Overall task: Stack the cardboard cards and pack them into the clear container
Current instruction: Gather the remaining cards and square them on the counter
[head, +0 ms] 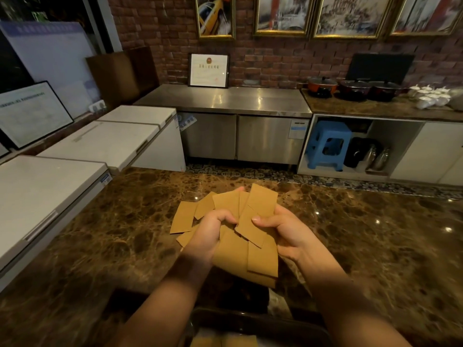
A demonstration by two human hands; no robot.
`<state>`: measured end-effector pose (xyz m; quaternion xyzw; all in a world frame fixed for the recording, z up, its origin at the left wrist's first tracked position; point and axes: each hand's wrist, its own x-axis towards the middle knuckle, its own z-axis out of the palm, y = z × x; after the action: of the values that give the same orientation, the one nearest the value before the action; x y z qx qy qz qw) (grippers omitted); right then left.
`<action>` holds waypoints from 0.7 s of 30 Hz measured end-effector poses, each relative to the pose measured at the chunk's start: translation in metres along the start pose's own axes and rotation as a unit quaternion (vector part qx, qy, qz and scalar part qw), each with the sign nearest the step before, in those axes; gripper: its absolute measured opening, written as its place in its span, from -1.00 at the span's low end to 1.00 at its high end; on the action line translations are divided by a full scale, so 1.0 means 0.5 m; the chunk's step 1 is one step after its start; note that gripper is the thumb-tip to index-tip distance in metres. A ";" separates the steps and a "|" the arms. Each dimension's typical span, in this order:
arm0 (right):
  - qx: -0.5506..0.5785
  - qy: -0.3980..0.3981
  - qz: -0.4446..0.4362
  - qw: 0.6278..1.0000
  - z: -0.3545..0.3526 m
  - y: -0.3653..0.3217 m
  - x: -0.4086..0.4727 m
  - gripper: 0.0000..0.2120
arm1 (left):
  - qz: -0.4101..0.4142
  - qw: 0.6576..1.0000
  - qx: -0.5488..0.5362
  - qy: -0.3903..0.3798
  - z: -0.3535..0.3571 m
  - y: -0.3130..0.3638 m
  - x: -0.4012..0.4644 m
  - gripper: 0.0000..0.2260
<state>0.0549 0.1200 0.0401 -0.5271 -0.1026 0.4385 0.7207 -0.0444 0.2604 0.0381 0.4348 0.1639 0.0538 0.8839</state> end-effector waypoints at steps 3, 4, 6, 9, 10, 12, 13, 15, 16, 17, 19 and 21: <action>-0.031 0.023 -0.010 0.999 0.004 0.002 0.001 -0.55 | 0.014 0.998 -0.012 0.064 -0.001 -0.005 0.006 -0.50; -0.036 0.025 -0.015 0.999 0.004 0.002 -0.001 -0.56 | 0.020 0.996 -0.015 0.081 -0.005 -0.002 0.008 -0.54; -0.030 0.037 -0.029 0.998 0.011 0.003 -0.003 -0.58 | 0.033 0.995 -0.001 0.094 -0.009 0.002 0.012 -0.61; -0.026 0.071 -0.045 0.996 0.027 0.007 -0.003 -0.65 | 0.071 0.989 0.082 0.099 -0.010 0.005 0.020 -0.61; -0.031 0.069 -0.046 0.996 0.033 0.009 -0.004 -0.67 | 0.084 0.986 0.106 0.101 -0.010 0.007 0.021 -0.60; -0.043 0.050 -0.042 0.997 0.044 0.015 -0.006 -0.66 | 0.100 0.980 0.144 0.097 -0.012 0.010 0.023 -0.59; -0.052 0.040 -0.042 0.997 0.047 0.018 -0.007 -0.64 | 0.103 0.978 0.157 0.094 -0.012 0.013 0.023 -0.59; -0.068 0.014 -0.048 0.996 0.049 0.022 -0.009 -0.60 | 0.109 0.974 0.166 0.105 -0.012 0.017 0.024 -0.57; -0.076 -0.002 -0.051 0.996 0.047 0.023 -0.010 -0.54 | 0.114 0.974 0.159 0.115 -0.014 0.018 0.026 -0.56; -0.089 -0.019 -0.050 0.995 0.046 0.024 -0.010 -0.45 | 0.118 0.974 0.148 0.124 -0.015 0.019 0.027 -0.56; -0.127 -0.038 -0.035 0.991 0.045 0.026 -0.011 -0.23 | 0.126 0.974 0.129 0.140 -0.020 0.019 0.030 -0.55; -0.148 -0.042 -0.020 0.988 0.043 0.028 -0.009 -0.14 | 0.132 0.974 0.118 0.144 -0.023 0.015 0.034 -0.55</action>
<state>0.0316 0.1318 0.0386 -0.6067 -0.2074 0.4259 0.6384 -0.0317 0.2776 0.0332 0.5411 0.2359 0.2121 0.7788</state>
